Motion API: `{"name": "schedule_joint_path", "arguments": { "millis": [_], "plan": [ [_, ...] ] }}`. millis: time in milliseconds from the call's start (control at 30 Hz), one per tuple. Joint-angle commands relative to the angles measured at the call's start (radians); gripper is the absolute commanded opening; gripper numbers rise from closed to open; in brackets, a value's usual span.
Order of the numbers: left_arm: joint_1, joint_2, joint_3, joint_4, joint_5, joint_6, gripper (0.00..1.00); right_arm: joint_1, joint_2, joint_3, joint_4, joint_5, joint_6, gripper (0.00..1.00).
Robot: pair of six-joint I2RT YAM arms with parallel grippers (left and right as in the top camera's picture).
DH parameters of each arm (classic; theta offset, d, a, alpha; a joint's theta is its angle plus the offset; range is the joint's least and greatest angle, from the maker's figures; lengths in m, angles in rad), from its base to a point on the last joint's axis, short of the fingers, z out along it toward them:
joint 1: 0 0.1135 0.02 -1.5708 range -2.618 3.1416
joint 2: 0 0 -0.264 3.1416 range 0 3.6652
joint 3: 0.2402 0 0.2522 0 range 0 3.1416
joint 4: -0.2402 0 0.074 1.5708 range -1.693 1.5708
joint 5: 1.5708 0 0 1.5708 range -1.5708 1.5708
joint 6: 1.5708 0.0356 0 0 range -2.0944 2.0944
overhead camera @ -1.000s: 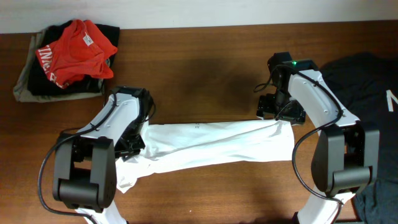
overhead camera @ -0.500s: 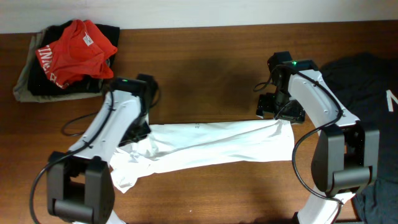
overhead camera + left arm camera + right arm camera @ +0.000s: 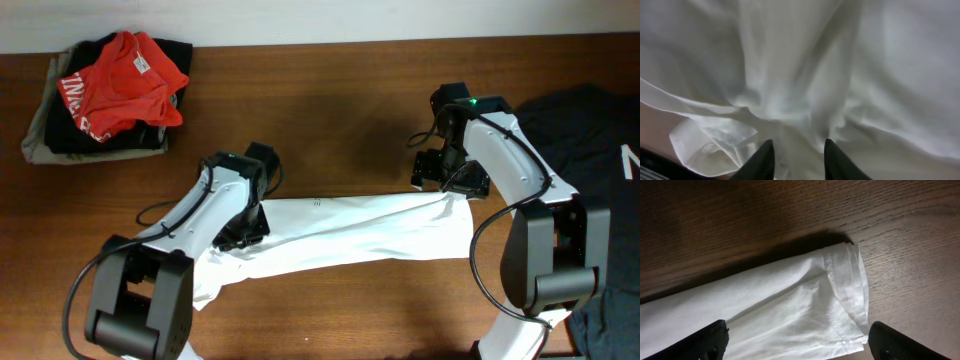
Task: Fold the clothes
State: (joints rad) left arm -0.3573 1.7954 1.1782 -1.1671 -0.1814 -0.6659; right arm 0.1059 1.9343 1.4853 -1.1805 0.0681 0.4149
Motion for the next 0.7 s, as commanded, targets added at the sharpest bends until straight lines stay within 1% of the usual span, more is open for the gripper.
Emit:
{"name": "schedule_joint_path", "arguments": {
  "millis": [0, 167, 267, 433, 567, 667],
  "plan": [
    [0.001, 0.014, -0.018, -0.035, 0.009, 0.013, 0.31, 0.005, -0.026, -0.006, -0.005, -0.005, 0.0, 0.93],
    [0.001, 0.014, -0.017, -0.116, 0.012, 0.012, 0.31, 0.005, -0.026, -0.006, -0.005, -0.005, 0.0, 0.93],
    [0.0, 0.014, -0.018, -0.134, 0.055, 0.013, 0.31, 0.005, -0.026, -0.006, -0.004, -0.005, 0.001, 0.93],
    [-0.005, 0.014, -0.05, -0.085, 0.058, 0.013, 0.31, 0.005, -0.026, -0.006, -0.008, -0.005, 0.0, 0.93],
    [-0.005, 0.015, -0.135, 0.004, 0.059, 0.013, 0.31, 0.005, -0.026, -0.006, -0.019, -0.005, 0.0, 0.93],
    [-0.004, 0.015, -0.167, 0.019, 0.072, 0.013, 0.31, 0.005, -0.026, -0.006, -0.02, -0.005, 0.0, 0.93]
  ]
}}
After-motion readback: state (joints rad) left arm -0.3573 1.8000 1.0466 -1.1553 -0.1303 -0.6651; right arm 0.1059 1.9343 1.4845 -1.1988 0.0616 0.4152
